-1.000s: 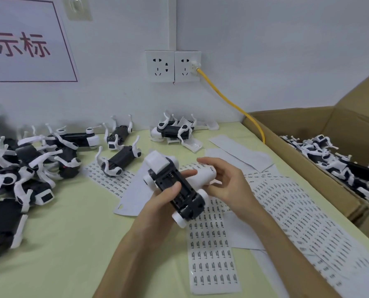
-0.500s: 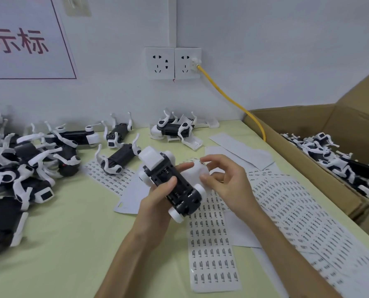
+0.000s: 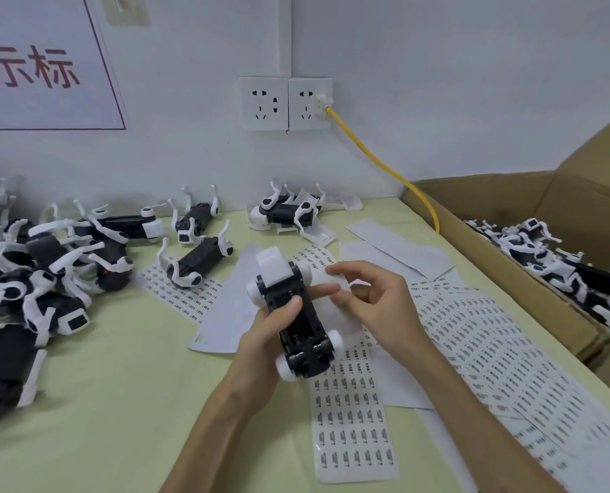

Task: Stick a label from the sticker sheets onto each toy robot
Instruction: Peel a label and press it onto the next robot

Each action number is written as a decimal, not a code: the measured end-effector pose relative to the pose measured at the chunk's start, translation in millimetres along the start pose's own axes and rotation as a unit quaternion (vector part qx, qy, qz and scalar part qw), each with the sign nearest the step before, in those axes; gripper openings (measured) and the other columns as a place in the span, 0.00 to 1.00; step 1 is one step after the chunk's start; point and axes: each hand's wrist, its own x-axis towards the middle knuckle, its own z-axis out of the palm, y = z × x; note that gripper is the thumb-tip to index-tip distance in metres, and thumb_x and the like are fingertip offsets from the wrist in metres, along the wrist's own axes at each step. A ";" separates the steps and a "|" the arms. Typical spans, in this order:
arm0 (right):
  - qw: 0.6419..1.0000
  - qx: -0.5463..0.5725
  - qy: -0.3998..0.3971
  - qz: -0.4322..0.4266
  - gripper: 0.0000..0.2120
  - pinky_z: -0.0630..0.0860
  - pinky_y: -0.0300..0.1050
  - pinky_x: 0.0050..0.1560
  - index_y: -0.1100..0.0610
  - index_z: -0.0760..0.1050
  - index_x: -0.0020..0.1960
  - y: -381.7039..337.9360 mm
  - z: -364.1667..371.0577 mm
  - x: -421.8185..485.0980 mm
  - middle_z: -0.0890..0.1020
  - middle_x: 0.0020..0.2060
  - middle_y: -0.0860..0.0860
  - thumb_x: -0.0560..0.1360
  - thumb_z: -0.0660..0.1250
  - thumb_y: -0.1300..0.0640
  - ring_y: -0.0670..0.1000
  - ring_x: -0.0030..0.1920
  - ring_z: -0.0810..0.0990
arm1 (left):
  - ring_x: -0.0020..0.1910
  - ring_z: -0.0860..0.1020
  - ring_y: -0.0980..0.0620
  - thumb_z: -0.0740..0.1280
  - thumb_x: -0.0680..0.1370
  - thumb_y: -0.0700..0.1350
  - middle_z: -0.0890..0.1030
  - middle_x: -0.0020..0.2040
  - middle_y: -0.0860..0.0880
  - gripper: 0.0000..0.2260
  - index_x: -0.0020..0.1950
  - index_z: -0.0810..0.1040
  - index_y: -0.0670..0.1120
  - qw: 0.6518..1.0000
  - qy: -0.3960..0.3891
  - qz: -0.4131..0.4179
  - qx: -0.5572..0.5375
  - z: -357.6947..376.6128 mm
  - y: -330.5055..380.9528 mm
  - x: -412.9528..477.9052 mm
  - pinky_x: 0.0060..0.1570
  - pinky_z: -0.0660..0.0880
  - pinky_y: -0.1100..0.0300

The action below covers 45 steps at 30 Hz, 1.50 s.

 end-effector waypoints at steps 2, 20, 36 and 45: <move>1.000 0.001 0.000 -0.006 0.13 0.75 0.46 0.41 0.46 0.85 0.52 -1.1 0.6 -0.1 0.82 0.42 0.47 0.76 0.74 0.64 0.50 0.35 0.76 | 0.59 0.83 0.39 0.70 0.72 0.60 0.81 0.67 0.43 0.30 0.70 0.79 0.44 1.000 0.011 -0.009 -0.013 -0.7 -0.6 0.1 0.49 0.82 0.50; 0.997 -0.030 0.073 -0.027 0.13 0.79 0.39 0.40 0.48 0.84 0.48 -0.7 2.4 1.5 0.85 0.41 0.51 0.70 0.80 0.62 0.46 0.34 0.82 | 0.56 0.82 0.41 0.68 0.72 0.59 0.82 0.64 0.42 0.25 0.64 0.85 0.48 0.999 0.011 0.001 -0.044 6.3 4.8 -2.4 0.52 0.81 0.51; 0.953 -0.218 0.063 -0.200 0.04 0.78 0.43 0.39 0.58 0.86 0.42 6.6 -6.1 2.8 0.83 0.35 0.47 0.72 0.77 0.65 0.47 0.35 0.80 | 0.49 0.84 0.40 0.71 0.74 0.52 0.83 0.65 0.46 0.23 0.68 0.81 0.45 0.999 0.030 0.002 -0.017 6.5 1.6 0.6 0.40 0.82 0.52; 0.977 -0.147 0.099 -0.115 0.09 0.76 0.39 0.38 0.58 0.81 0.34 8.7 -6.8 2.6 0.82 0.31 0.46 0.71 0.73 0.68 0.47 0.34 0.80 | 0.52 0.85 0.42 0.73 0.71 0.57 0.84 0.64 0.50 0.19 0.62 0.82 0.61 0.998 0.011 0.010 0.059 5.3 -8.6 1.5 0.43 0.82 0.53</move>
